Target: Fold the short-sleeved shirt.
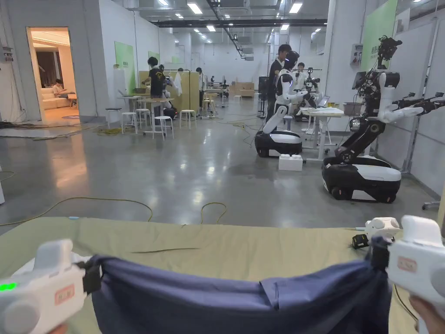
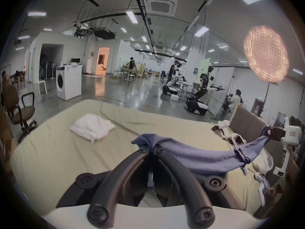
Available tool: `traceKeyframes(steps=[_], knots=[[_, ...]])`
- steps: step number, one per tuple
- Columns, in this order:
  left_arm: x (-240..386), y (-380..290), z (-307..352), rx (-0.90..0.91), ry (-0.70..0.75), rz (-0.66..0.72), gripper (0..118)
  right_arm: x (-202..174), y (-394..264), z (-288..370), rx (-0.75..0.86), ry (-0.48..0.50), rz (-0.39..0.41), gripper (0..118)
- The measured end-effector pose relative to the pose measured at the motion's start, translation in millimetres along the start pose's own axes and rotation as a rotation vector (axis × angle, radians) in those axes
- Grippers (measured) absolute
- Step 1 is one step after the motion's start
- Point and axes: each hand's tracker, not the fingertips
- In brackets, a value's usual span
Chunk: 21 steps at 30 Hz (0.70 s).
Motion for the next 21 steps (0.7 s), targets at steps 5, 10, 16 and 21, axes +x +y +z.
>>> traceKeyframes(steps=[5,10,16,21], knots=[[-28,-92,76,-0.06,-0.06,0.073,5,45,-105,80,-0.111,0.054,-0.17,7],[-44,-181,144,-0.123,-0.054,0.233,5,80,-215,149,-0.214,0.013,-0.388,7],[-51,-239,158,-0.256,-0.055,0.24,5,98,-294,184,-0.352,-0.055,-0.493,7],[-60,-257,143,-0.38,-0.014,0.2,5,90,-315,178,-0.422,-0.088,-0.43,7]])
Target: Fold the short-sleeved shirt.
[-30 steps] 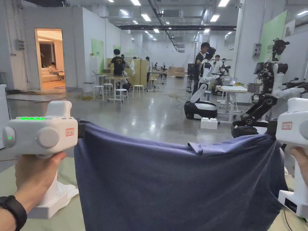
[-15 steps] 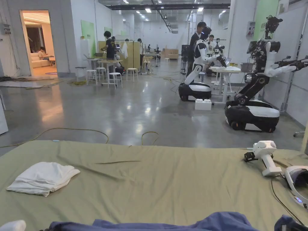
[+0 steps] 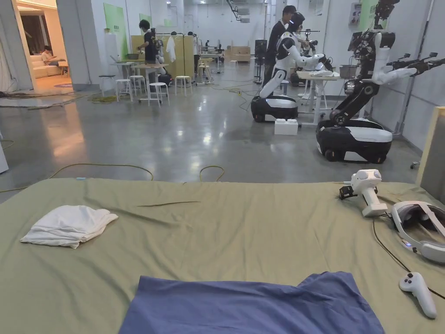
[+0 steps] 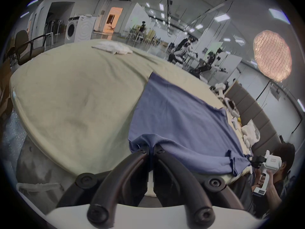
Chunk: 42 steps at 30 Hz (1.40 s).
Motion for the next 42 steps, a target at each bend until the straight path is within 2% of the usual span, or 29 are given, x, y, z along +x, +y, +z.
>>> traceKeyframes(steps=[1,2,3,4,5,6,8,12,14,16,17,18,20,21,22,23,25,26,27,28,30,33,42], knots=[[-6,-1,-4,-0.024,0.0,0.011,9,-2,0,-4,-0.017,-0.009,0.004,12],[-11,-2,-4,-0.034,-0.015,0.036,23,-2,-1,-5,-0.024,-0.018,0.012,28],[-15,0,-5,-0.042,-0.02,0.068,63,-2,0,-5,-0.031,-0.02,0.006,70],[-14,2,0,-0.042,0.001,0.069,88,1,1,-2,-0.042,0.008,-0.004,84],[-12,4,7,-0.023,0.016,0.059,96,1,2,5,-0.016,0.03,-0.008,80],[-8,8,23,0.043,0.014,0.019,96,-3,4,13,0.009,0.02,-0.005,79],[8,19,53,0.131,0.022,-0.091,96,-17,11,36,0.1,0.072,0.049,79],[57,23,136,0.443,0.152,-0.248,96,-49,12,103,0.336,0.169,0.129,79],[79,21,172,0.567,0.187,-0.298,96,-77,7,144,0.459,0.206,0.246,79],[105,22,203,0.666,0.222,-0.328,96,-107,-2,179,0.58,0.173,0.403,77],[112,22,214,0.696,0.219,-0.342,96,-118,-5,190,0.618,0.169,0.449,76],[123,21,226,0.735,0.212,-0.373,95,-130,-7,201,0.647,0.165,0.462,73],[144,19,241,0.8,0.21,-0.435,94,-146,-9,216,0.662,0.176,0.481,60],[154,18,247,0.808,0.197,-0.459,93,-151,-8,219,0.677,0.191,0.491,45],[163,20,251,0.817,0.19,-0.483,87,-156,-9,225,0.69,0.196,0.502,24],[171,19,255,0.812,0.187,-0.496,87,-161,-11,229,0.706,0.202,0.518,24],[186,16,261,0.828,0.188,-0.525,77,-170,-15,238,0.763,0.16,0.563,12],[186,15,259,0.832,0.187,-0.542,61,-173,-16,243,0.76,0.17,0.567,10],[191,15,261,0.835,0.193,-0.549,27,-175,-16,247,0.758,0.191,0.578,3],[194,12,262,0.851,0.2,-0.552,7,-178,-18,250,0.767,0.201,0.588,0],[196,10,268,0.865,0.131,-0.545,1,-179,-19,253,0.794,0.192,0.615,0],[196,14,269,0.853,0.115,-0.527,0,-182,-19,254,0.808,0.182,0.633,0],[182,23,264,0.831,0.096,-0.496,0,-180,-14,250,0.798,0.19,0.613,0]])
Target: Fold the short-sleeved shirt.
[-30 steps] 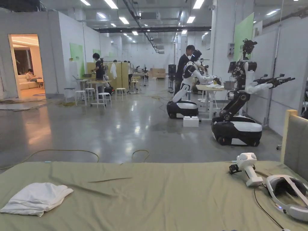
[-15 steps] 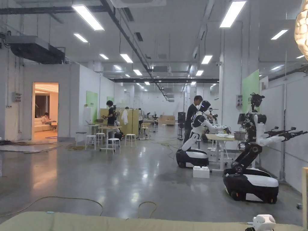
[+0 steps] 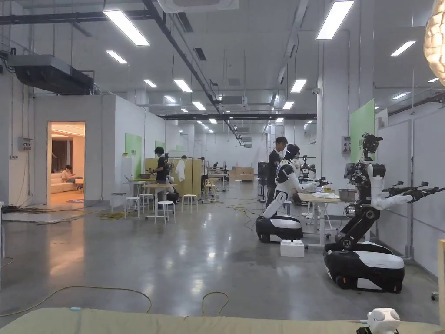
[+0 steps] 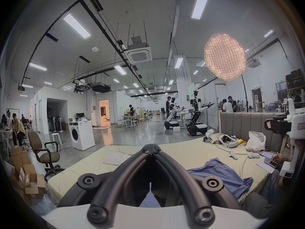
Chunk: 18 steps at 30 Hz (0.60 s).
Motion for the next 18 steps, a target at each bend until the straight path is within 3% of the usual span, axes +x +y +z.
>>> traceKeyframes(steps=[10,13,14,16,17,18], knots=[[-5,-12,-12,-0.037,-0.007,0.048,0,-3,-7,-8,-0.023,-0.012,0.023,0],[-19,-37,-39,-0.199,-0.04,0.084,4,0,-20,-16,-0.078,-0.012,0.006,0],[-24,-51,-47,-0.239,-0.054,0.084,17,2,-24,-16,-0.099,-0.008,-0.019,0],[-38,-81,-62,-0.375,-0.08,0.107,63,6,-31,-14,-0.13,0.018,-0.096,0],[-44,-100,-68,-0.429,-0.09,0.127,73,7,-33,-12,-0.133,0.021,-0.125,0],[-51,-119,-75,-0.471,-0.103,0.166,74,9,-36,-10,-0.134,0.025,-0.13,0]])
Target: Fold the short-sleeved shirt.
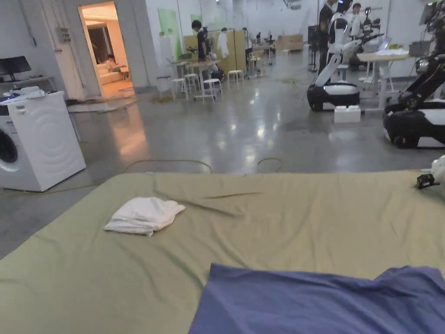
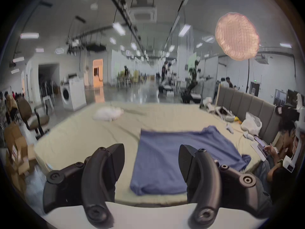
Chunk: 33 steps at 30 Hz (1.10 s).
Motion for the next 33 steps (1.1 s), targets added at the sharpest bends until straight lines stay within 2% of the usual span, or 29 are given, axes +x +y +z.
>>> traceKeyframes(steps=[3,6,10,13,14,15,16,19,21,24,25,27,31,33], knots=[[-34,-41,-45,-0.169,-0.02,0.09,74,4,-7,1,-0.028,-0.023,0.001,0],[-49,-73,-87,-0.316,0.054,0.029,74,12,-17,-1,-0.085,-0.033,-0.024,0],[-58,-97,-126,-0.42,-0.025,0.124,74,22,-28,-7,-0.152,-0.065,-0.075,0],[-58,-105,-145,-0.446,-0.084,0.176,69,27,-34,-10,-0.174,-0.09,-0.091,0],[-59,-107,-149,-0.453,-0.099,0.185,60,29,-35,-10,-0.178,-0.096,-0.091,0],[-55,-109,-156,-0.496,-0.073,0.168,30,31,-36,-10,-0.182,-0.106,-0.091,0],[-51,-111,-162,-0.538,-0.053,0.13,13,32,-37,-10,-0.189,-0.114,-0.09,0],[-35,-114,-168,-0.557,-0.025,-0.026,11,36,-39,-9,-0.206,-0.14,-0.078,0],[-32,-111,-175,-0.573,-0.02,-0.017,11,41,-42,-11,-0.228,-0.158,-0.077,0],[-32,-109,-183,-0.634,-0.012,-0.007,11,57,-58,-27,-0.33,-0.174,-0.067,12],[-30,-109,-184,-0.643,-0.011,-0.033,11,65,-68,-36,-0.393,-0.174,-0.063,26],[-29,-113,-186,-0.637,0.012,-0.098,11,85,-96,-58,-0.5,-0.171,-0.063,83],[-17,-117,-180,-0.619,0.043,-0.148,11,116,-141,-96,-0.665,-0.263,-0.042,80],[-19,-117,-180,-0.614,0.051,-0.138,11,129,-156,-108,-0.751,-0.236,-0.107,80]])
